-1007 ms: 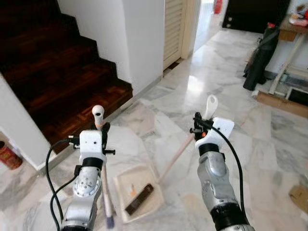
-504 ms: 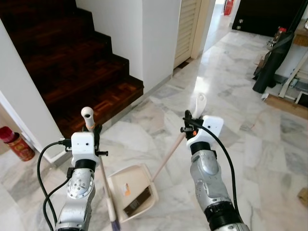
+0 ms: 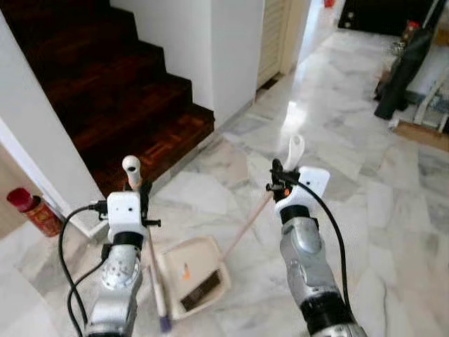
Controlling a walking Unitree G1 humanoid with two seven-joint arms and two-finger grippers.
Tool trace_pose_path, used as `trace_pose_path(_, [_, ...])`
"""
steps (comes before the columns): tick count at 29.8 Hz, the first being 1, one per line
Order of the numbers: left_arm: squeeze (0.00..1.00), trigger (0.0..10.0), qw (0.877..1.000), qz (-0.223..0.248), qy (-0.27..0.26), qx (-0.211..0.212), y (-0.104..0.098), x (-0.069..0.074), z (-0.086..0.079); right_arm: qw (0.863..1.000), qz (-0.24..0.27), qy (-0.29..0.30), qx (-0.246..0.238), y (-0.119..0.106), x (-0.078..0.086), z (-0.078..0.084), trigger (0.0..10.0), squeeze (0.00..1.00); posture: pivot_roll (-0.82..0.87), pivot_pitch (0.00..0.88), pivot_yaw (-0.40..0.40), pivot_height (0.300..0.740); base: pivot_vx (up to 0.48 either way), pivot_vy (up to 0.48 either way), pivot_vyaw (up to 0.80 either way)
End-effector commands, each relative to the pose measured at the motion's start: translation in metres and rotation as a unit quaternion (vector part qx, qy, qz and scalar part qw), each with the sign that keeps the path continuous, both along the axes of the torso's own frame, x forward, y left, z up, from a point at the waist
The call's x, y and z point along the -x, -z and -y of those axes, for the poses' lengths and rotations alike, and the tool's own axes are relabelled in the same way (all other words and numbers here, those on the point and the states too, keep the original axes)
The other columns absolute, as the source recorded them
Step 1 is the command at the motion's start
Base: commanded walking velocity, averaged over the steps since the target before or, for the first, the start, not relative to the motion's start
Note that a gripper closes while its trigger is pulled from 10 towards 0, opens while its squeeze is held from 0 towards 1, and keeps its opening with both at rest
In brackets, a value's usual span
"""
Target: Sweep floor
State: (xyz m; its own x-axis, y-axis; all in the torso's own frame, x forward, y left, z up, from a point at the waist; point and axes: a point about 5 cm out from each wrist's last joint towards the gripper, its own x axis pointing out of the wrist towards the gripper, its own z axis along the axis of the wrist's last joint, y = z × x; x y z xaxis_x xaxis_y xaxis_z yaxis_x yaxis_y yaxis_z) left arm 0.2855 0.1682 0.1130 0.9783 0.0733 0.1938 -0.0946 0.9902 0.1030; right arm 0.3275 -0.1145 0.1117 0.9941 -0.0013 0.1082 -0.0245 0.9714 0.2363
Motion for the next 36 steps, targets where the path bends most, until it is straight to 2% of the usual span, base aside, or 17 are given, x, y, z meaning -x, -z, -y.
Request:
trace_pose_path(1, [0.00, 10.0, 1.000, 0.030, -0.005, -0.006, -0.0141, -0.0015, -0.0038, 1.000, 0.028, -0.011, 0.006, -0.0141, -0.0043, -0.0069, 10.0, 0.00, 0.12, 0.000, 0.022, 0.740, 0.000, 0.311, 0.00])
trace_pose_path(5, [0.00, 10.0, 1.000, 0.027, -0.003, -0.007, -0.0127, -0.0012, -0.0033, 0.999, 0.032, -0.011, 0.014, -0.0147, -0.0041, -0.0072, 10.0, 0.00, 0.12, 0.000, 0.024, 0.740, 0.000, 0.315, 0.23])
trace_pose_path(12, [0.00, 10.0, 1.000, 0.024, 0.005, -0.008, -0.0115, -0.0027, 0.0009, 0.999, 0.033, -0.011, 0.013, -0.0145, -0.0039, -0.0080, 10.0, 0.00, 0.11, 0.000, 0.028, 0.740, 0.000, 0.314, 0.80])
trace_pose_path(29, [0.00, 10.0, 1.000, 0.020, 0.010, -0.010, -0.0101, -0.0016, 0.0026, 0.999, 0.033, -0.018, 0.014, -0.0137, -0.0024, -0.0107, 10.0, 0.00, 0.11, 0.000, 0.029, 0.740, 0.000, 0.313, 0.56])
trace_pose_path(36, [0.00, 10.0, 1.000, 0.017, 0.007, -0.009, -0.0089, -0.0011, 0.0018, 0.999, 0.028, -0.013, 0.009, -0.0122, -0.0030, -0.0088, 10.0, 0.00, 0.12, 0.000, 0.026, 0.740, 0.000, 0.312, 0.00])
